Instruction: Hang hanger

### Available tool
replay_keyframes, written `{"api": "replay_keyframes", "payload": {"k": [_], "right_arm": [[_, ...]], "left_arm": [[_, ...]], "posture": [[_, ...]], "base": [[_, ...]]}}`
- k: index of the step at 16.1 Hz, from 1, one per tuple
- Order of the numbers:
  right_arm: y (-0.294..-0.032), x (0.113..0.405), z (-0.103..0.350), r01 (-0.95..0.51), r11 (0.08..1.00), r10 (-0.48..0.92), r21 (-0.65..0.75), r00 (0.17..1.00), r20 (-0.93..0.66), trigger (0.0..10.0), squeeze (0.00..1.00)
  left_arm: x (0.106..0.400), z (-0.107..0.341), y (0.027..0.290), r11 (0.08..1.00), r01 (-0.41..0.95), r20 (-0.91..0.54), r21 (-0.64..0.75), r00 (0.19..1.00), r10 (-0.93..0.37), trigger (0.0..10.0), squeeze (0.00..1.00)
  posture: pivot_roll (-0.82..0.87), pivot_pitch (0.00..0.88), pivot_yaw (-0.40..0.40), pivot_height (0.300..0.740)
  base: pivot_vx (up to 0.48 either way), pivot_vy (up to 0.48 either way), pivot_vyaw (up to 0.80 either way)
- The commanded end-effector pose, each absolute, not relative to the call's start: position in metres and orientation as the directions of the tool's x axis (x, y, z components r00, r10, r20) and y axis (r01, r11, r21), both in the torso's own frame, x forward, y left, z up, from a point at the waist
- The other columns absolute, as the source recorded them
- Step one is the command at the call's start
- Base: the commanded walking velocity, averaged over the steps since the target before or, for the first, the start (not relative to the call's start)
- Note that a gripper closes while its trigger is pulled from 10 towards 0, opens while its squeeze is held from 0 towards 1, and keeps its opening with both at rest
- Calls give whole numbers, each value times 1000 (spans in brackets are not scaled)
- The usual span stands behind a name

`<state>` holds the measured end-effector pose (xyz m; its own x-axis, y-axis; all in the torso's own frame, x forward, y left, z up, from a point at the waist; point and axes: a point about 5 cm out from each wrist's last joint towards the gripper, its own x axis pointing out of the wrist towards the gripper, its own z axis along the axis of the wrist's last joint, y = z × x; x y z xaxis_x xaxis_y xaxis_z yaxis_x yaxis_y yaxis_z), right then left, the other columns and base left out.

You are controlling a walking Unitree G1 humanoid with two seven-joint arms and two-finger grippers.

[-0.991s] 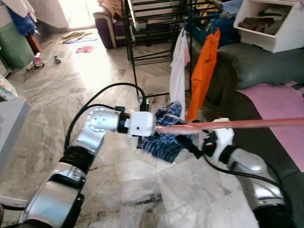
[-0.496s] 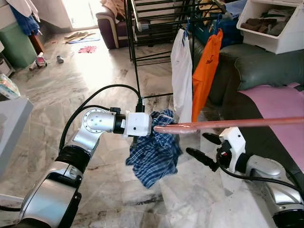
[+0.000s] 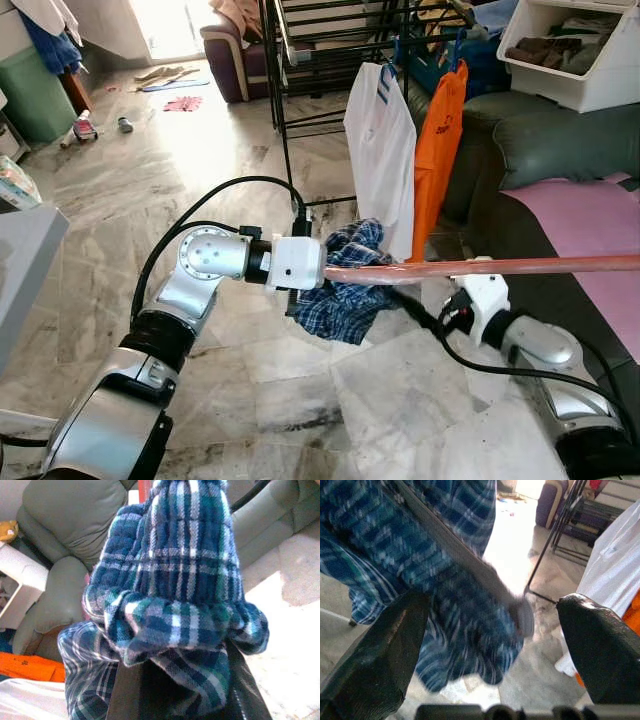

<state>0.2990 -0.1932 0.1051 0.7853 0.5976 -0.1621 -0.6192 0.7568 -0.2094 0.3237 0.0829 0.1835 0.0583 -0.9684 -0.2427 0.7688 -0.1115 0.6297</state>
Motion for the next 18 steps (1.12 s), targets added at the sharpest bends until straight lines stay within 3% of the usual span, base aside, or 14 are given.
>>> {"api": "replay_keyframes", "payload": {"k": [1, 2, 3, 4, 5, 6, 7, 9, 10, 11, 12, 14, 16, 18], "right_arm": [[-191, 301, 111, -632, 751, 619, -194, 775, -128, 10000, 0], [-188, 298, 111, -672, 724, 659, -154, 740, -135, 10000, 0], [-187, 295, 108, -696, 702, 679, -149, 718, -156, 10000, 0], [-187, 295, 107, -686, 711, 668, -154, 728, -156, 10000, 0], [-184, 297, 107, -658, 739, 645, -147, 753, -130, 10000, 0], [-183, 298, 107, -649, 746, 637, -151, 761, -127, 10000, 0], [-180, 298, 107, -629, 760, 618, -165, 778, -114, 10000, 0], [-178, 297, 107, -598, 785, 592, -158, 801, -89, 10000, 0], [-177, 299, 107, -573, 804, 569, -157, 819, -74, 10000, 0], [-177, 301, 107, -538, 827, 536, -161, 842, -62, 10000, 0], [-178, 302, 108, -525, 836, 523, -162, 850, -57, 10000, 0], [-184, 310, 113, -354, 930, 355, -101, 935, -10, 10000, 0], [-183, 305, 114, -260, 966, 260, -3, 966, 14, 10000, 0], [-172, 296, 114, -262, 965, 263, -22, 964, 28, 10000, 0]], "left_arm": [[324, 184, 84, -105, 766, -241, 634, 67, -968, 0, 0], [329, 179, 86, -64, 769, -246, 635, 123, -961, 0, 0], [340, 173, 90, 36, 775, -241, 630, 239, -941, 1765, 0], [347, 166, 93, 130, 775, -225, 619, 333, -916, 2039, 0], [354, 158, 96, 322, 777, -146, 541, 464, -874, 6000, 0], [354, 155, 96, 336, 777, -143, 532, 474, -869, 7216, 0], [355, 149, 98, 441, 746, -89, 499, 551, -830, 10000, 0], [360, 140, 105, 662, 658, 8, 359, 707, -707, 10000, 0], [367, 136, 114, 817, 555, 63, 154, 820, -569, 10000, 0], [371, 132, 123, 891, 454, 69, -3, 889, -453, 10000, 0], [371, 129, 126, 905, 424, 61, -43, 905, -422, 10000, 0], [364, 114, 132, 908, 376, 16, -183, 925, -380, 10000, 0], [349, 109, 130, 884, 440, 26, -156, 897, -442, 10000, 0], [339, 108, 130, 875, 456, 36, -164, 889, -456, 10000, 0]], "posture": [[-28, 13, 59, 740], [-28, 13, 59, 740], [-32, 10, 63, 740], [-32, 10, 63, 740], [-48, 3, 67, 740], [-48, 3, 67, 740], [-54, 1, 67, 740], [-56, 0, 61, 740], [-54, 0, 55, 740], [-50, 0, 51, 740], [-49, 0, 50, 740], [-36, 0, 39, 740], [-26, 0, 39, 740], [-26, 0, 40, 740]], "base": [[0, 0, 0], [0, 0, 0], [0, 0, 0], [0, 0, 0], [0, 0, 0], [0, 0, 0], [0, 0, 0], [0, 0, 0], [0, 0, 0], [0, 0, 0], [0, 0, 0], [0, 0, 0], [0, 0, 0], [0, 0, 0]]}}
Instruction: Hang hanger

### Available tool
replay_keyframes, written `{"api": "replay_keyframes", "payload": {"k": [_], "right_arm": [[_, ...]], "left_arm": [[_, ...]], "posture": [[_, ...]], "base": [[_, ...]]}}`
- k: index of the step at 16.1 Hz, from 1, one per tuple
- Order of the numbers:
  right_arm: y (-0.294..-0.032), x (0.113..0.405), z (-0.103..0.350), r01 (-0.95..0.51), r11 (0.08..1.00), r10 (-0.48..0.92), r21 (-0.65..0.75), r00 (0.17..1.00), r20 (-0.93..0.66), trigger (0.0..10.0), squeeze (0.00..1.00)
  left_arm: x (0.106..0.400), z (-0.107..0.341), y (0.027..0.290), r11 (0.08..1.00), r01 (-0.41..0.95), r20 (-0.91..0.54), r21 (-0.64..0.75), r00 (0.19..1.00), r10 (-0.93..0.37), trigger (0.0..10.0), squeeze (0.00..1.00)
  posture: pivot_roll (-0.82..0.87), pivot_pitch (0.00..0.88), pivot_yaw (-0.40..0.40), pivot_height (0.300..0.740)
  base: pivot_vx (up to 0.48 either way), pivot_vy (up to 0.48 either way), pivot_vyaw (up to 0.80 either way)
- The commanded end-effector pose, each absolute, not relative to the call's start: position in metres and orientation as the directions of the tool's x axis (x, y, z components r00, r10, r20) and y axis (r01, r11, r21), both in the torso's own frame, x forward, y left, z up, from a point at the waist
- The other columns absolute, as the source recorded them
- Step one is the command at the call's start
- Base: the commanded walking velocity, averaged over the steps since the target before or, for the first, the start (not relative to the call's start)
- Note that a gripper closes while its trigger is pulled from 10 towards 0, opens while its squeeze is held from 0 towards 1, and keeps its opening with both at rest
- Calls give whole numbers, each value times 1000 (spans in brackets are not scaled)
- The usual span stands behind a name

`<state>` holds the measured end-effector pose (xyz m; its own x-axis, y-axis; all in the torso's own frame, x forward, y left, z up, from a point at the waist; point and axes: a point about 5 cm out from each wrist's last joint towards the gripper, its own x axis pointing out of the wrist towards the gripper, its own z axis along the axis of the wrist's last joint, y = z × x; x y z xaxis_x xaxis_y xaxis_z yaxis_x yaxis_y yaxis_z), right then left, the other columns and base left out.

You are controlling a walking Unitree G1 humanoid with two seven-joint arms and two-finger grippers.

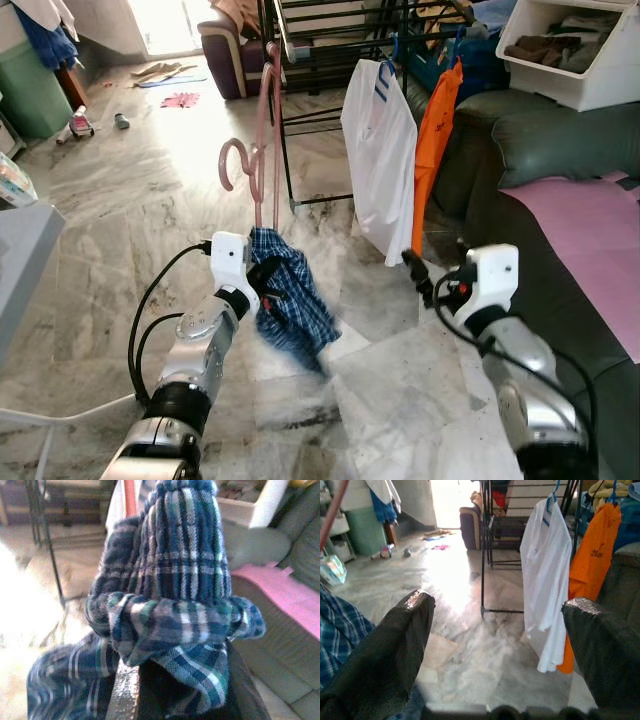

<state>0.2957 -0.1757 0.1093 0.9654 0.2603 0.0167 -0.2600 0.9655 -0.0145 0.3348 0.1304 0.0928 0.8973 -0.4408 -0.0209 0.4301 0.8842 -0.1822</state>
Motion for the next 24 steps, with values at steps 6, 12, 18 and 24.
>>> {"api": "replay_keyframes", "payload": {"k": [6, 12, 18, 24], "right_arm": [[-148, 281, 109, -270, 962, 270, 44, 963, 9, 10000, 0], [-147, 273, 105, -257, 965, 259, 55, 966, -16, 10000, 0], [-145, 271, 107, -259, 964, 261, 66, 965, -23, 10000, 0], [-144, 270, 108, -268, 961, 270, 71, 962, -29, 10000, 0]], "left_arm": [[329, 114, 118, 849, 487, 15, -206, 869, -495, 10000, 0], [327, 115, 113, 837, 503, -6, -214, 857, -516, 10000, 0], [319, 120, 111, 810, 542, 37, -224, 835, -549, 10000, 0], [313, 121, 108, 769, 586, 65, -256, 804, -592, 10000, 0]], "posture": [[-45, 0, 43, 740], [-60, 0, 48, 740], [-61, 0, 38, 740], [-68, 0, 35, 740]], "base": [[0, -254, 0], [0, -377, 0], [0, -56, 0], [234, 0, -428]]}}
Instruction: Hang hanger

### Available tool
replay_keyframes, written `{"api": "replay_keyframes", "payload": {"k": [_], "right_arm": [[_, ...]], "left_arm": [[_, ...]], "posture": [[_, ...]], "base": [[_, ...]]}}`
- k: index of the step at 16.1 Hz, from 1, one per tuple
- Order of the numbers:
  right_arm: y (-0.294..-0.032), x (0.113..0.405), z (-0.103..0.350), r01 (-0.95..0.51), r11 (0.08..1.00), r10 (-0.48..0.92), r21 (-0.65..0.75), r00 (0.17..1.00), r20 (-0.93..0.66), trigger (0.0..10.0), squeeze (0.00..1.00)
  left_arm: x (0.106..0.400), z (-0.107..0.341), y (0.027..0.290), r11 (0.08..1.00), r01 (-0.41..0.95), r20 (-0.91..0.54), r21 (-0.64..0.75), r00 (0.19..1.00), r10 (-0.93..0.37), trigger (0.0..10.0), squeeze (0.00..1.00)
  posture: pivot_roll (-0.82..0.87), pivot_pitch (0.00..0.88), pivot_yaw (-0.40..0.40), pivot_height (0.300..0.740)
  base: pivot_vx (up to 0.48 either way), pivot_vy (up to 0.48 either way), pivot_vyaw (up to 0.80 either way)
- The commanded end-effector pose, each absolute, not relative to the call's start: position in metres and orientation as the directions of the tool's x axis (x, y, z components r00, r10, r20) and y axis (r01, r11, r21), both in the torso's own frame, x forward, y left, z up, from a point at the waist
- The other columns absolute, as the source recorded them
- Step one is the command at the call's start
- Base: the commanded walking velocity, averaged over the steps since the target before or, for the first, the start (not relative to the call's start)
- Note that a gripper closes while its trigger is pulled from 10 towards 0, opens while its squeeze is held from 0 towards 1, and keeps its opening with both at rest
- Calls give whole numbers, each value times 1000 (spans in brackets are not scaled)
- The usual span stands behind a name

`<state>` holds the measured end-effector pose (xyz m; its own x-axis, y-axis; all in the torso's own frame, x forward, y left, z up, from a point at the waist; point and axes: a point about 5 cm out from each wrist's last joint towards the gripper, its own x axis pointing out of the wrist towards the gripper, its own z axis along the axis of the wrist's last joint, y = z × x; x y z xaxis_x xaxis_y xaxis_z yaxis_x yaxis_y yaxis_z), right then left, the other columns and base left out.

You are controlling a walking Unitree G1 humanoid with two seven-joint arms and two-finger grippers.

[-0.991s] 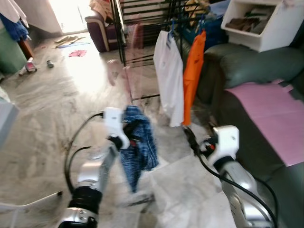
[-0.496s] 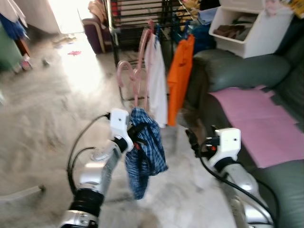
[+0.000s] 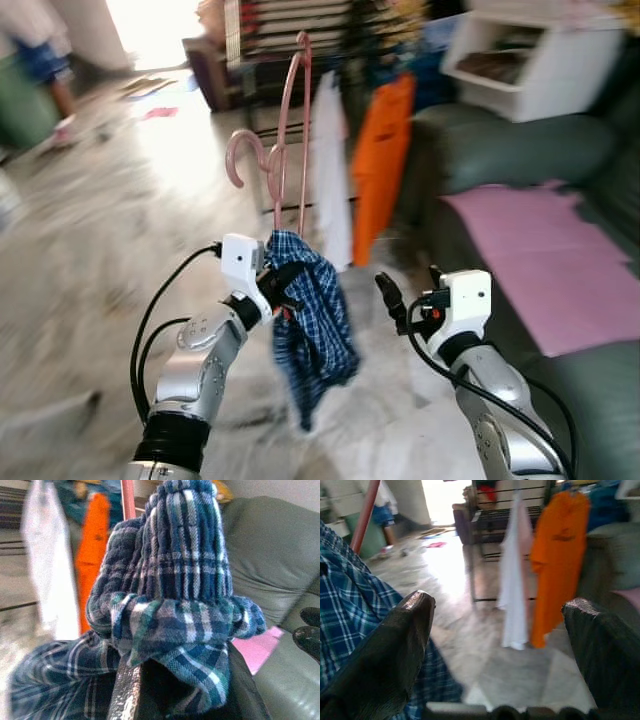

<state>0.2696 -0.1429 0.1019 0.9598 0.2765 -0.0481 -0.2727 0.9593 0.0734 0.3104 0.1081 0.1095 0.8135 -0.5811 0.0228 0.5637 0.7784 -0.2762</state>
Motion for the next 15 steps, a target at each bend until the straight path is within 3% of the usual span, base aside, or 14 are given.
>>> {"api": "replay_keyframes", "payload": {"k": [1, 6, 13, 15], "right_arm": [[-144, 270, 108, -267, 961, 269, 70, 962, -31, 10000, 0], [-143, 268, 108, -269, 960, 272, 73, 962, -34, 10000, 0], [-141, 267, 107, -280, 957, 283, 74, 958, -45, 10000, 0], [-141, 266, 105, -280, 957, 284, 75, 958, -51, 10000, 0]], "left_arm": [[313, 122, 107, 763, 592, 69, -260, 799, -597, 10000, 0], [311, 123, 104, 748, 606, 72, -270, 787, -613, 10000, 0], [310, 121, 105, 738, 614, 54, -280, 778, -626, 10000, 0], [309, 120, 104, 736, 618, 48, -276, 774, -632, 10000, 0]], "posture": [[-70, 0, 37, 740], [-74, 0, 41, 740], [-72, 0, 43, 740], [-72, 0, 43, 740]], "base": [[409, 0, -513], [439, 0, -539], [380, 291, -698], [328, 349, -231]]}}
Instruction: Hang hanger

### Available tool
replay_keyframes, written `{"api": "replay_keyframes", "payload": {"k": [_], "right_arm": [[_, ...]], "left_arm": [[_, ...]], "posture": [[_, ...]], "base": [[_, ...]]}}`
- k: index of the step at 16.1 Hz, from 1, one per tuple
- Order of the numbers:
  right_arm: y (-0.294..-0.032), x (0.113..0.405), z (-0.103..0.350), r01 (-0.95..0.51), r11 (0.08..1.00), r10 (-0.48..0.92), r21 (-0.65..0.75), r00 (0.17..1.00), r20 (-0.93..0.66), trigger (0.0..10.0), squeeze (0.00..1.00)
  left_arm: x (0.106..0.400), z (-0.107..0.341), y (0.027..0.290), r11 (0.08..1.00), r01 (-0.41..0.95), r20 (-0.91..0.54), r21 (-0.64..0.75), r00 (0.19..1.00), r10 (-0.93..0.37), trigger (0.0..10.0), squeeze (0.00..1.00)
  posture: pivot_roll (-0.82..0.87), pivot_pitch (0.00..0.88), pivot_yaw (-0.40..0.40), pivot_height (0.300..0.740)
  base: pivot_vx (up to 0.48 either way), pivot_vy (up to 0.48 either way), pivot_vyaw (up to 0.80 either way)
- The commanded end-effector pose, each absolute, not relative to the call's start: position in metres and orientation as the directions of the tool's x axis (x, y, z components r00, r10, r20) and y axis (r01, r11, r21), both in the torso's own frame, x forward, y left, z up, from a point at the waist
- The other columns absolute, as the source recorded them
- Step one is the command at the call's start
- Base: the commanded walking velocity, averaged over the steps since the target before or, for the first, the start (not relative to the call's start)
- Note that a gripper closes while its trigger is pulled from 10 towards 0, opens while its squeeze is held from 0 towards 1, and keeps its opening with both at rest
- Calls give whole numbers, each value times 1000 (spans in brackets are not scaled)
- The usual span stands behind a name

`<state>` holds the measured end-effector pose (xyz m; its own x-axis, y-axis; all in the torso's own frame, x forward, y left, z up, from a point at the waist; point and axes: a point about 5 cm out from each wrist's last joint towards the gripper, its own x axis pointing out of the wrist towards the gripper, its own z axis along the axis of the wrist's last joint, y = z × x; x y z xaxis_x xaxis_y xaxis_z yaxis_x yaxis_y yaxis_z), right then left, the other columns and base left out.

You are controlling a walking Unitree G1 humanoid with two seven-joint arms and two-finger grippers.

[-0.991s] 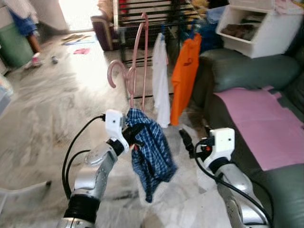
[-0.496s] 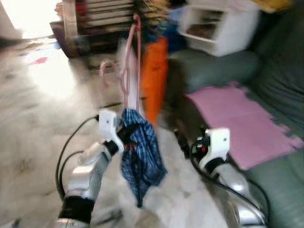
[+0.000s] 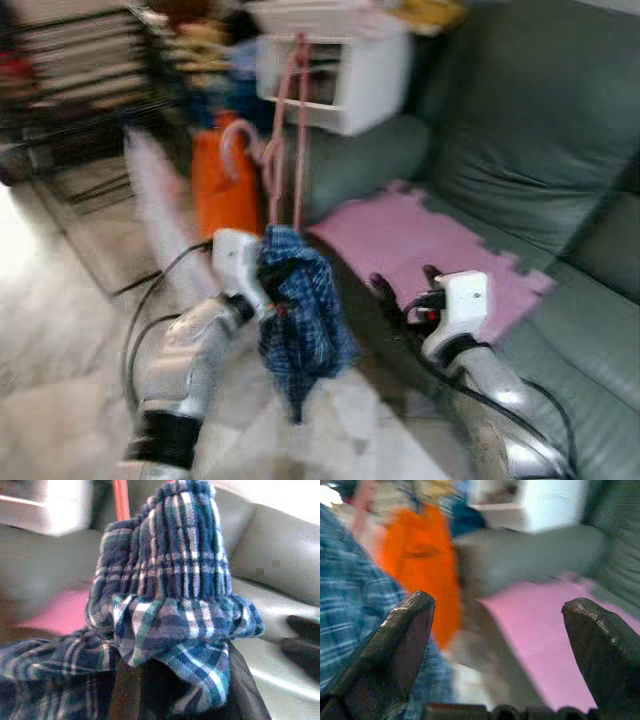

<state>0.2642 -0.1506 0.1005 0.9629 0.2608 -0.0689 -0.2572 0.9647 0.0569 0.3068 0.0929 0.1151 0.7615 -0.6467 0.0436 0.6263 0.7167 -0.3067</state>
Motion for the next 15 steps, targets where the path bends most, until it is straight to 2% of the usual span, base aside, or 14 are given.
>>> {"api": "replay_keyframes", "payload": {"k": [1, 3, 9, 11, 12, 15], "right_arm": [[-141, 266, 105, -281, 957, 285, 74, 957, -52, 10000, 0], [-140, 264, 105, -285, 956, 289, 73, 956, -54, 10000, 0], [-140, 262, 102, -283, 956, 288, 77, 955, -65, 10000, 0], [-140, 261, 101, -282, 956, 287, 79, 955, -69, 10000, 0], [-140, 261, 101, -283, 956, 288, 80, 955, -71, 10000, 0], [-140, 261, 99, -281, 956, 287, 78, 955, -78, 10000, 0]], "left_arm": [[309, 120, 103, 737, 618, 45, -275, 773, -632, 10000, 0], [309, 118, 105, 750, 602, 25, -272, 784, -620, 10000, 0], [309, 118, 101, 761, 595, 8, -258, 789, -615, 10000, 0], [307, 118, 99, 735, 634, 2, -238, 757, -653, 10000, 0], [305, 121, 98, 693, 702, 6, -163, 703, -711, 10000, 0], [309, 128, 100, 661, 747, -12, -79, 662, -750, 10000, 0]], "posture": [[-72, 0, 43, 740], [-74, 0, 45, 740], [-76, 0, 50, 740], [-75, 0, 51, 740], [-72, 0, 50, 740], [-66, 0, 57, 740]], "base": [[307, 371, 0], [146, 367, 0], [0, 0, 0], [0, 0, 0], [0, 0, 0], [0, 0, 0]]}}
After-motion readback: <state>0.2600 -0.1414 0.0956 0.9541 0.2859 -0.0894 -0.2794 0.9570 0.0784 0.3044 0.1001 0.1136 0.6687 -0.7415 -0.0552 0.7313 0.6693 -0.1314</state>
